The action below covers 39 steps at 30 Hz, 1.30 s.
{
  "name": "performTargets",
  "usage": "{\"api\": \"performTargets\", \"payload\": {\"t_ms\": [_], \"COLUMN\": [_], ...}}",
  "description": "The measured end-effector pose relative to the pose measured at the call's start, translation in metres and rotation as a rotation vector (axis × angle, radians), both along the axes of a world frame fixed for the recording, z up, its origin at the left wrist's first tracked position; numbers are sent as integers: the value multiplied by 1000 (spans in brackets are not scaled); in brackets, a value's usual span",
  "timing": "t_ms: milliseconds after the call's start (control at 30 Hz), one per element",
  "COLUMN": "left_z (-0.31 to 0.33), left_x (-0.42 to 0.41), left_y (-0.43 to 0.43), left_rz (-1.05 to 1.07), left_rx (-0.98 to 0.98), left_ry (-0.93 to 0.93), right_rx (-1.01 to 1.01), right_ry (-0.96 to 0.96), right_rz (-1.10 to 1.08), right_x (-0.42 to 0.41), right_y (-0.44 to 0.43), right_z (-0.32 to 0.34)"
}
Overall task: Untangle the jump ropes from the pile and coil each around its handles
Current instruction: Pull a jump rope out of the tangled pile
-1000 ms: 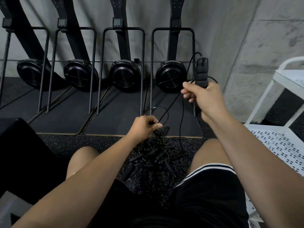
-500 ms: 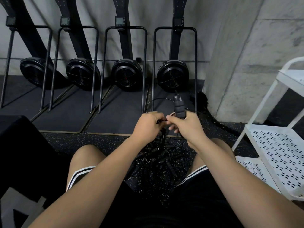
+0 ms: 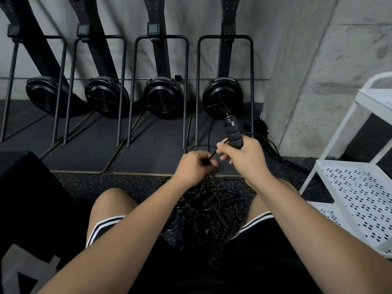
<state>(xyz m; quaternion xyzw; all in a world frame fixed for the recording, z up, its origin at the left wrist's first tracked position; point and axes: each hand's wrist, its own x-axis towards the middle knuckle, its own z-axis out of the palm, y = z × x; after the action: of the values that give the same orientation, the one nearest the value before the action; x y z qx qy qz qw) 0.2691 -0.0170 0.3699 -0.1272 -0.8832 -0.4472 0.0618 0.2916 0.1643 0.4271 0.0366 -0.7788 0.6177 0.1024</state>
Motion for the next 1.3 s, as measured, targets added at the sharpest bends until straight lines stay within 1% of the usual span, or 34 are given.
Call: {"api": "performTargets", "payload": {"t_ms": [33,100,200,300,400,567,700,800,900,1033,1200,1300], "left_z": [-1,0,1,-2,-5,6,9,8,2,3,9,14], "left_x": [-1,-2,-1,0,-1,-1,0,-6,-13,-7,1,14], "left_y": [-3,-8,-14,-15,-17,-21,-31,-39,-48,-52,-45,-34], "left_rz": [26,25,-90,-136,-61,56,29,-3,33,88,287,300], "left_rx": [-31,-10,6,-66,-122,-250,-211,-254,-277,-124,16,23], "left_ry": [46,84,107,228,346,487,476,464,396,274,312,306], "right_rx": [-13,-54,-90,-138,-169,-191,-253,-261,-268,-229,-183,-185], "right_ry": [7,12,5,-19,-31,-16,-15,-13,-43,-67,-77,-86], "right_rz": [-4,-11,-4,-14,-35,-60,-97,-113,-91,-40,-21,-9], "right_x": [0,-2,-7,-12,-16,-19,-24,-25,-25,-22,-19,-17], "right_y": [2,7,13,17,20,22,28,30,30,28,27,23], "right_z": [4,11,18,21,24,29,35,34,33,27,25,27]}}
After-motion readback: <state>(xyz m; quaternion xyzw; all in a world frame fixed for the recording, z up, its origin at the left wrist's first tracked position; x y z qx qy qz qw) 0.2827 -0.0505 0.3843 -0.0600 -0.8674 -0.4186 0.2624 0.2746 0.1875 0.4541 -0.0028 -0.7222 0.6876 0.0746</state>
